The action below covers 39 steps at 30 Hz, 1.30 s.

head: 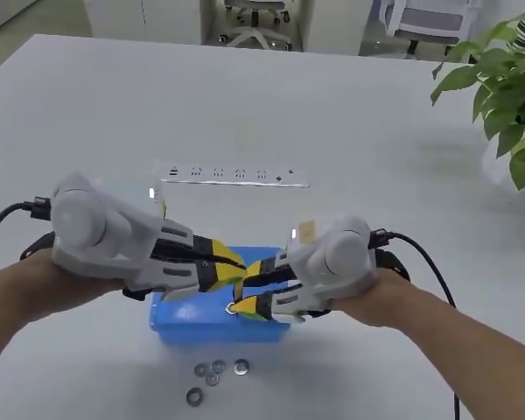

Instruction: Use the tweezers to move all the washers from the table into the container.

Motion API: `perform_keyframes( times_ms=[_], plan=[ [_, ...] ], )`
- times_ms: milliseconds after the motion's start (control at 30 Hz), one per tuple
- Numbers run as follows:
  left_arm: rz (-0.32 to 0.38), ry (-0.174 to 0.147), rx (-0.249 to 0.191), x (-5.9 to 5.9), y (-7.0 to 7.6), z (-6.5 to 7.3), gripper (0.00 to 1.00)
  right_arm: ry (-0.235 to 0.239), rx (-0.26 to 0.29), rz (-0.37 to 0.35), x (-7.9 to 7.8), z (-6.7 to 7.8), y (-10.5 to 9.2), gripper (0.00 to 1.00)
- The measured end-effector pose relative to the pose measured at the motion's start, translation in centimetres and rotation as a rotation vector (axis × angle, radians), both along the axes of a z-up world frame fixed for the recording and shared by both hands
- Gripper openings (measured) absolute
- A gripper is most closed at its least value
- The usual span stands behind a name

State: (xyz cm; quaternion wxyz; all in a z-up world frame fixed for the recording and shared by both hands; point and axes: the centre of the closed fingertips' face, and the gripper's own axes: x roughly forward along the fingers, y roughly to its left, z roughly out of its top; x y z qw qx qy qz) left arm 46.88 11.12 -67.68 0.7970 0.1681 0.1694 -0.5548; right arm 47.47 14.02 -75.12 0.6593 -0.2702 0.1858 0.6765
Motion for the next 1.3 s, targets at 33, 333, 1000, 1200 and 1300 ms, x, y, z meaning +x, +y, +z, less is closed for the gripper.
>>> perform_keyframes(
  times_ms=[33,333,1000,1200,1300],
  plan=[
    [-0.001,0.0,-0.001,0.0,0.0,0.1,0.05,-0.001,0.003,-0.004,0.0,0.3,-0.1,0.21],
    [-0.005,-0.012,0.002,-0.4,-0.2,1.0,0.05,-0.014,0.007,-0.048,-0.2,1.7,-1.4,0.27],
    [-0.022,-0.035,0.004,-1.8,-1.0,3.2,0.05,-0.009,-0.013,-0.206,-1.5,3.5,-5.9,0.5],
    [-0.022,-0.041,0.004,-2.5,-1.0,3.9,0.05,0.005,-0.009,-0.239,-2.4,3.6,-6.7,0.58],
    [-0.022,-0.044,0.003,-2.8,-1.1,4.2,0.05,0.008,-0.004,-0.252,-2.7,3.7,-6.9,0.62]
  ],
)
